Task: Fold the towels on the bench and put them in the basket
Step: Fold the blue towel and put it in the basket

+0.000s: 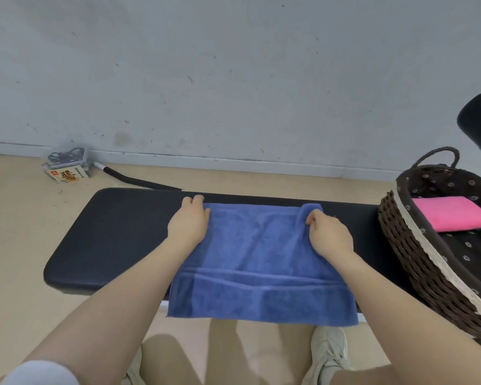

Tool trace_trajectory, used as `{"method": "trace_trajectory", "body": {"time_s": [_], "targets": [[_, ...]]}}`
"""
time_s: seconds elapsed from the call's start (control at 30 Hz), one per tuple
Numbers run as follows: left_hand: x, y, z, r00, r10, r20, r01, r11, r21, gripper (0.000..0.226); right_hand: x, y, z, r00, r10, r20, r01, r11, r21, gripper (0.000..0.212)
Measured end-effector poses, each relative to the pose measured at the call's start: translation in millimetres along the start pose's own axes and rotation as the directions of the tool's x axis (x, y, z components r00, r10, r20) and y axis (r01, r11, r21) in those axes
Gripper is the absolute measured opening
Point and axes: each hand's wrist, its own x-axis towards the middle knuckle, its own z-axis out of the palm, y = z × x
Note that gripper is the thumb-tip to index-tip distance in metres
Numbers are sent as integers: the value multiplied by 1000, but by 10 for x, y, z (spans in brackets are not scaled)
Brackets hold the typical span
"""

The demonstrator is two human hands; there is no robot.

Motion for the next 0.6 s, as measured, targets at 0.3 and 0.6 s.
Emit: {"method": "trace_trajectory", "body": {"time_s": [0.3,0.6], "targets": [[302,-51,-54,995,-75,58,84,985,-154,14,234,44,-12,995,95,3,-94,977,194,24],[365,-349,-55,994,71,-78,-86,975,-203,15,293,18,-54,999,48,14,-50,990,131,38]]}}
